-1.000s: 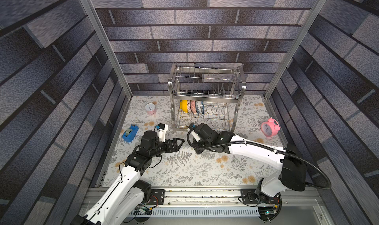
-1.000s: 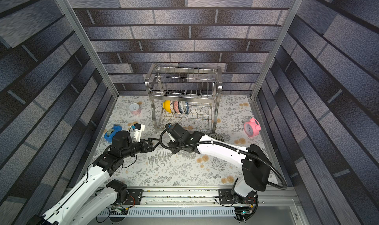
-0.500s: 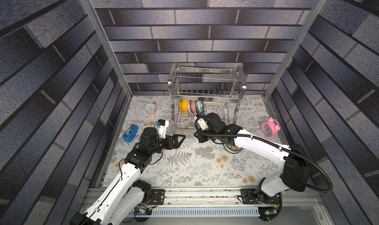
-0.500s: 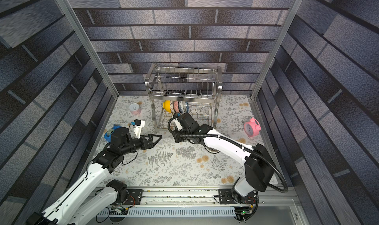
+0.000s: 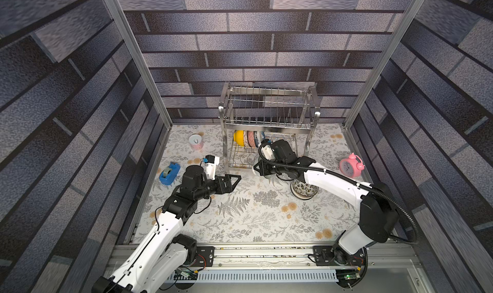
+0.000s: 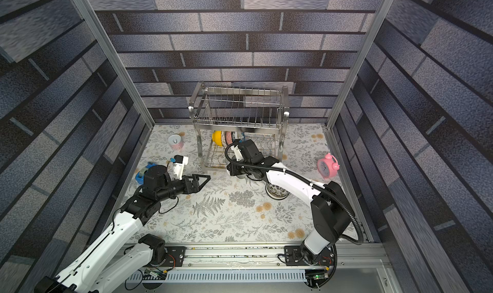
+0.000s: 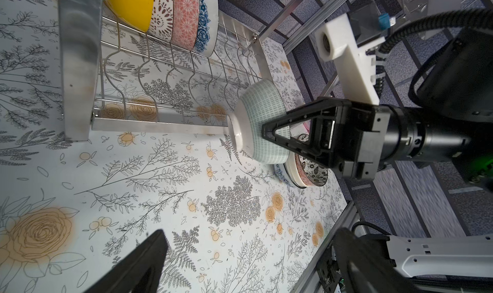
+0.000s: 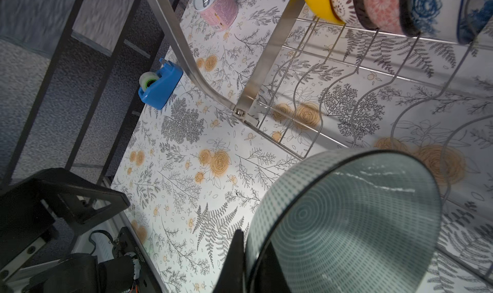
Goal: Load bowls into a dish rack
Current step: Place the bowl in the dish rack.
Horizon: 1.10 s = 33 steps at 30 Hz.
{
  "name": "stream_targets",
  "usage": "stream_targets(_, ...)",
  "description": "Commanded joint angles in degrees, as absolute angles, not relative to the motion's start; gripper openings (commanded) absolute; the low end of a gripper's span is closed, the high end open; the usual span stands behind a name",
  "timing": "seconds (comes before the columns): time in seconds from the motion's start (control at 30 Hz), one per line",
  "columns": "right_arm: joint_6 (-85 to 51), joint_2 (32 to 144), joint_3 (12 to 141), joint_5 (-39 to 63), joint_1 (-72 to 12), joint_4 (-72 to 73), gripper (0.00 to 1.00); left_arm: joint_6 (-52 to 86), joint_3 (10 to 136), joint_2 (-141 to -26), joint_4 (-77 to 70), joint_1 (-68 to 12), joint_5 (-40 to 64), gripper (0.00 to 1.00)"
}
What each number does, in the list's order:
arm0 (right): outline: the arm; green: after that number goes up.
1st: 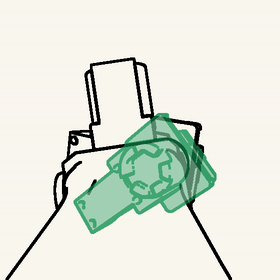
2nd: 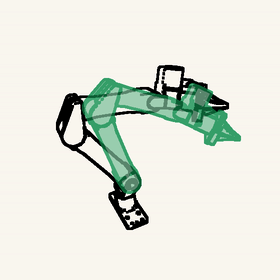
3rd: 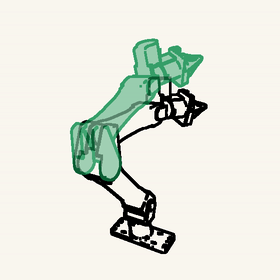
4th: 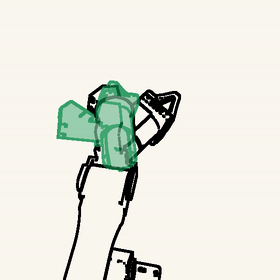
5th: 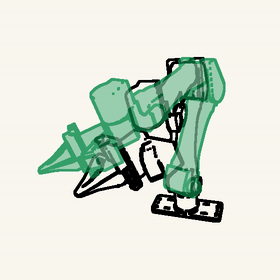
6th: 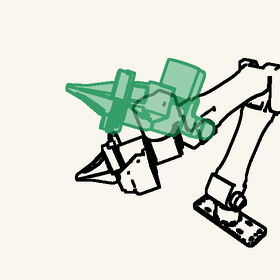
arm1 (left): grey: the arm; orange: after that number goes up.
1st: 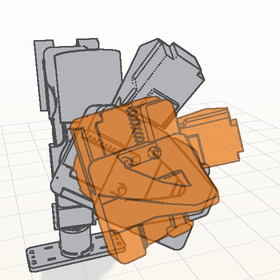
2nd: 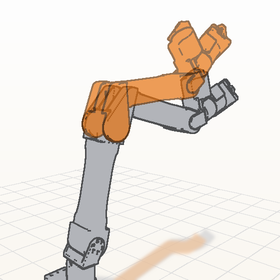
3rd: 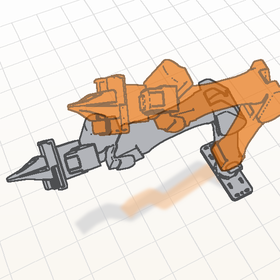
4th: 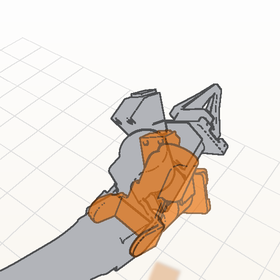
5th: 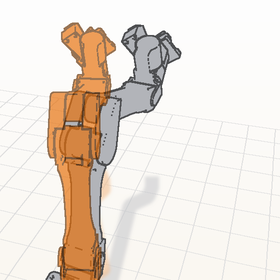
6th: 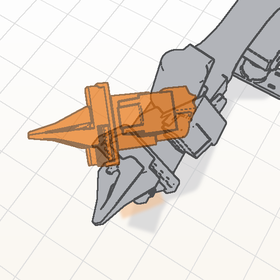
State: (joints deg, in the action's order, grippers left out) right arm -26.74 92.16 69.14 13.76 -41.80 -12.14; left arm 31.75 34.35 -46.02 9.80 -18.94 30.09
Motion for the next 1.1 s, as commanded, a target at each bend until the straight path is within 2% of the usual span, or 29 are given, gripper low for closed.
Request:
stream_targets(0.0,-29.9,92.4,69.4,16.3,-40.7,-5.4,0.0,30.5,35.8,-45.2,9.1,-18.3,31.8,1.0)
stream_targets(0.63,-42.6,97.8,68.7,21.3,-34.0,8.1,0.0,30.8,35.7,-46.9,5.9,-17.5,35.0,1.0)
stream_targets(1.07,-46.8,100.4,69.8,15.2,-31.7,10.8,0.0,31.0,36.0,-48.5,3.9,-17.7,36.5,1.0)
